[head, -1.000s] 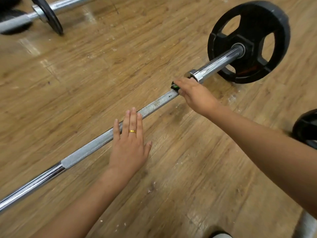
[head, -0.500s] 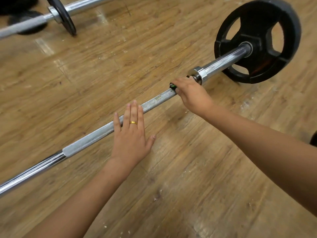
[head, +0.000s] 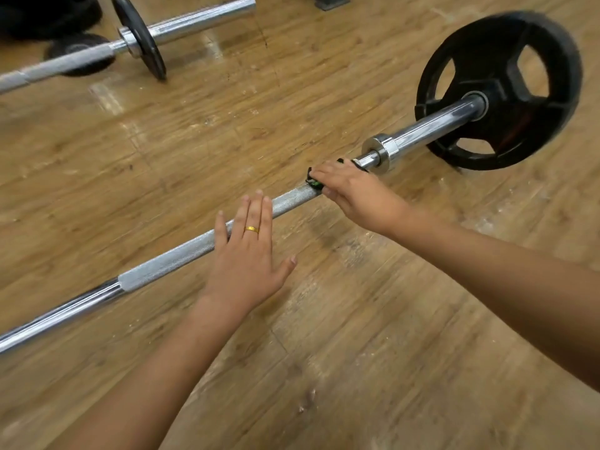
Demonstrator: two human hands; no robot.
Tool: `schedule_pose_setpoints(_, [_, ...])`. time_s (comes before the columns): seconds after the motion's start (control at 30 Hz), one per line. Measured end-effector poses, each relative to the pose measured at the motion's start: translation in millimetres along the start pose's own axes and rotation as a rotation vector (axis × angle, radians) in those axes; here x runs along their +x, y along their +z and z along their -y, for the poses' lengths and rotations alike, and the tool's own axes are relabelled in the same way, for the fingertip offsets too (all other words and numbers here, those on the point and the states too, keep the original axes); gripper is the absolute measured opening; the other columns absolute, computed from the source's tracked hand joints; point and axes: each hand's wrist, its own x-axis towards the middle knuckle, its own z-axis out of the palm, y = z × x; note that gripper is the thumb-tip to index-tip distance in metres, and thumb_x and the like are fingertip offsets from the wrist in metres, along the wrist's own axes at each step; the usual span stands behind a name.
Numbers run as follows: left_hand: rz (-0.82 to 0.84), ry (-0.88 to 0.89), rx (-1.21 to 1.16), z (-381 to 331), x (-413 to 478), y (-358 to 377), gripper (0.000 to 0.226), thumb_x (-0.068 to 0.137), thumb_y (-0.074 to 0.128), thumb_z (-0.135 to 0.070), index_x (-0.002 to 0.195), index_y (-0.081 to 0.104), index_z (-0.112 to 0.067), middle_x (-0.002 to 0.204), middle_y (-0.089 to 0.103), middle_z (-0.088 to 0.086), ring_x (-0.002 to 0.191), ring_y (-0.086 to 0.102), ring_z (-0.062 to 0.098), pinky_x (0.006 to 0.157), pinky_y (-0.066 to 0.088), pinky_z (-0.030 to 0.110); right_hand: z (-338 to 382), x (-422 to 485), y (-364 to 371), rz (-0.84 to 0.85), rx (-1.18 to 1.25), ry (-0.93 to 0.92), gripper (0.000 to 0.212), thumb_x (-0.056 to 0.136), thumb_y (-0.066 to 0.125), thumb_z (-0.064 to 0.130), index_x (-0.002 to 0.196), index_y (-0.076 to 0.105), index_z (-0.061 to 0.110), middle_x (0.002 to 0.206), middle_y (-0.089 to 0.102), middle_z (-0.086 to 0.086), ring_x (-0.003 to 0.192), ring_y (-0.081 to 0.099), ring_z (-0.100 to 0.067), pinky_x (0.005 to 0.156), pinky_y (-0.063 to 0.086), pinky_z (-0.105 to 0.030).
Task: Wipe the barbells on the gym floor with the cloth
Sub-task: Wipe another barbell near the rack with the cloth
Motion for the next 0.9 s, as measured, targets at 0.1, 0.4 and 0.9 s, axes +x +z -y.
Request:
schedule_pose_setpoints(0.1, [0.001, 0.002, -0.018, 5.7, 5.7, -0.1, 0.102, 0.088, 0.025, -0.074, 0.161, 0.001, -0.007, 0.17, -0.002, 0.008, 0.156, 0.0, 0.025, 0.122, 0.004, 0.056, -5.3, 7.0, -7.3, 0.03, -0.014, -0.005, 0.038, 0.104, 0.047, 0.012, 0.141, 0.053, 0.005, 0.143, 0.056, -0.009, 0.131, 0.049, -0.028, 0.112, 0.031, -0.041])
schedule_pose_setpoints(0.4, [-0.004, 0.042, -0.057, 25.2, 19.6, 0.1, 0.105, 0.085, 0.022, -0.078, 0.161, 0.004, -0.008, 0.169, 0.005, 0.007, 0.156, 0.005, 0.024, 0.122, 0.003, 0.053, -19.0, 18.2, 1.4, -0.18, 0.058, 0.292, 0.036, 0.103, 0.044, 0.01, 0.136, 0.057, 0.002, 0.135, 0.059, -0.015, 0.129, 0.05, -0.033, 0.115, 0.026, -0.043])
schedule_pose_setpoints(0.9, [0.009, 0.015, -0.128, 37.7, 35.8, -7.7, 0.111, 0.08, 0.022, -0.084, 0.161, 0.004, -0.01, 0.169, 0.01, 0.006, 0.154, 0.011, 0.023, 0.122, 0.011, 0.052, 14.5, 38.3, 9.0, -0.088, 0.093, 0.095, 0.037, 0.102, 0.047, 0.009, 0.137, 0.056, 0.0, 0.141, 0.057, -0.013, 0.133, 0.048, -0.03, 0.113, 0.032, -0.043])
